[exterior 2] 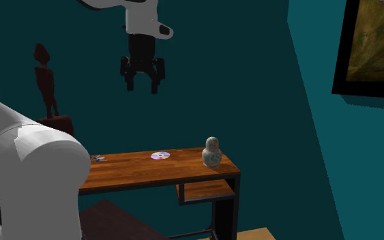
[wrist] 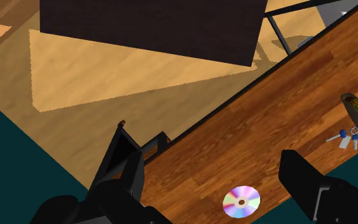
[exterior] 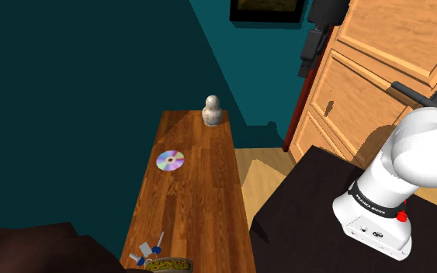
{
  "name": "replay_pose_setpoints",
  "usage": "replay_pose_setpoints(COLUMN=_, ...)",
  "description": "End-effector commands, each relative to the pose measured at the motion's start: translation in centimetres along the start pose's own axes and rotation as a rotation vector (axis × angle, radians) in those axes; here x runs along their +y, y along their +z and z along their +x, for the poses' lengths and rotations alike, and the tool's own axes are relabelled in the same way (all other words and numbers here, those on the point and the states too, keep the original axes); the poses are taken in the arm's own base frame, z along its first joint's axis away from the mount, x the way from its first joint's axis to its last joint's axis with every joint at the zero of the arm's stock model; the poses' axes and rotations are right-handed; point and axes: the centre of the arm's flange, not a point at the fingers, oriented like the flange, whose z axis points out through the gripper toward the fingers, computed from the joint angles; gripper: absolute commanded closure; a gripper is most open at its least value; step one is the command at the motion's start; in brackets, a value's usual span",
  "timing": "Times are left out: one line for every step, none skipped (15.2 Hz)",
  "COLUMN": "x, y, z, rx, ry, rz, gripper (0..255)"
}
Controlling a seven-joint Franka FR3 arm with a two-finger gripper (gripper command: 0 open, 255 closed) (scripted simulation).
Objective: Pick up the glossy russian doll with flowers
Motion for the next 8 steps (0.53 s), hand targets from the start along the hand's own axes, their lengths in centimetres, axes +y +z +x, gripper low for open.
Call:
replay_pose_setpoints(x=0.0, y=0.0, z=0.0, rx=0.0, ry=0.0, rz=0.0, gripper=0)
replay_pose_setpoints(x=0.3, y=0.7, z=1.0, rx=0.003, ry=0.002, rz=-0.001, gripper=0)
replay_pose_setpoints(x=0.6, y=1.3, z=2.1, rx=0.005, ry=0.004, rz=-0.003, gripper=0)
replay_pose_setpoints(x=1.0, y=2.0, z=3.1, rx=0.008, ry=0.006, rz=-0.004, gripper=0)
replay_pose_setpoints(x=1.3, y=2.7, z=4.2, rx=0.011, ry=0.008, rz=-0.005, gripper=0)
replay_pose_setpoints(x=1.6, y=3.3, z=5.2, rx=0.014, ry=0.01, rz=-0.007, gripper=0)
replay_pose_setpoints(x=2.0, y=4.0, z=6.2, rx=0.016, ry=0.012, rz=-0.008, gripper=0)
replay_pose_setpoints(x=2.3, y=4.7, z=7.3, rx=0.019, ry=0.014, rz=-0.01, gripper=0)
